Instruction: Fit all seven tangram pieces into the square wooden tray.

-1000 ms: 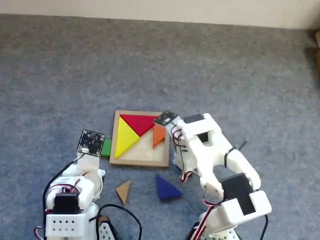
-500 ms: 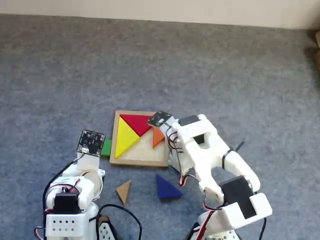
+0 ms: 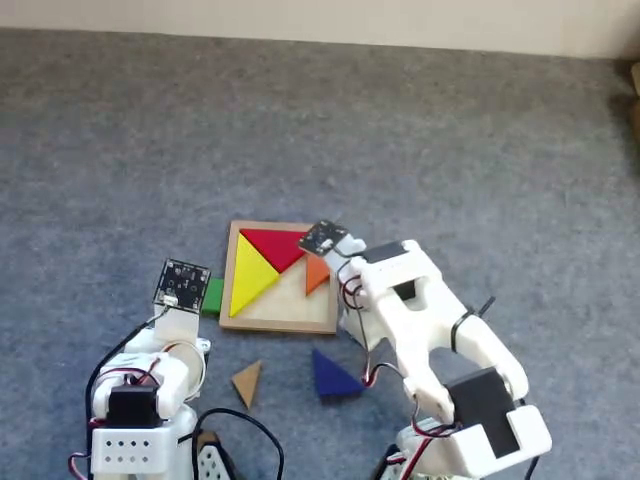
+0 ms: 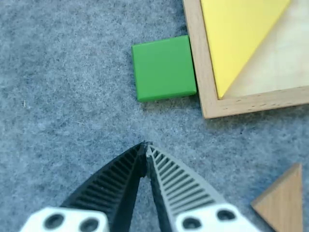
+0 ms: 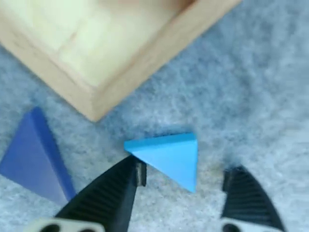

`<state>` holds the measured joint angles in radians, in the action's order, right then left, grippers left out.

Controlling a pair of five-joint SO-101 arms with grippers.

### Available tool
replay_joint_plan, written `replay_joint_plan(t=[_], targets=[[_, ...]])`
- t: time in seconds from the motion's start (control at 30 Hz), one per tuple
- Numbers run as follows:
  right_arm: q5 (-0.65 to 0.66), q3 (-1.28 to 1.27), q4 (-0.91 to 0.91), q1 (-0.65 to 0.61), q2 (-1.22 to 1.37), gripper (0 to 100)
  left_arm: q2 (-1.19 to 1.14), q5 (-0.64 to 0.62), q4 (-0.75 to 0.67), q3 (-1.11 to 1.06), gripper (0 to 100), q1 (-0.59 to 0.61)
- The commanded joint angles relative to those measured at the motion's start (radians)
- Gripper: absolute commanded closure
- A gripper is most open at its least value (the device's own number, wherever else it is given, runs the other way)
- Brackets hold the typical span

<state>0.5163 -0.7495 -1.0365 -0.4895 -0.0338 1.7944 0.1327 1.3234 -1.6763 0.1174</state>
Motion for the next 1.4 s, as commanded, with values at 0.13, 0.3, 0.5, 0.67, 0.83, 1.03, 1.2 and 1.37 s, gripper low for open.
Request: replay_joint_plan(t=[0.13, 0.3, 0.5, 0.67, 0.83, 1.03, 1.2, 1.37], targets=[[-0.135, 0.035, 0.059, 0.001, -0.016, 92.5, 0.036, 0.002, 0.005, -0.021, 99, 0.013], [-0.278, 0.114, 0.058, 0.062, -0.007, 92.5, 0.036, 0.002, 0.005, -0.021, 99, 0.013], [-0.358, 0.134, 0.058, 0.087, -0.007, 85.0, 0.036, 0.002, 0.005, -0.021, 99, 0.013], [-0.367, 0.13, 0.058, 0.082, -0.007, 74.9, 0.036, 0.002, 0.005, -0.021, 99, 0.013], [-0.348, 0.13, 0.124, 0.082, -0.007, 74.9, 0.036, 0.002, 0.005, -0.021, 99, 0.013], [-0.189, 0.13, 0.163, 0.074, -0.007, 74.9, 0.036, 0.002, 0.005, -0.021, 99, 0.013], [-0.126, 0.13, 0.163, 0.068, -0.007, 74.9, 0.036, 0.002, 0.005, -0.021, 99, 0.013], [-0.121, 0.13, 0.163, 0.07, -0.016, 74.9, 0.036, 0.002, 0.005, -0.021, 99, 0.013]])
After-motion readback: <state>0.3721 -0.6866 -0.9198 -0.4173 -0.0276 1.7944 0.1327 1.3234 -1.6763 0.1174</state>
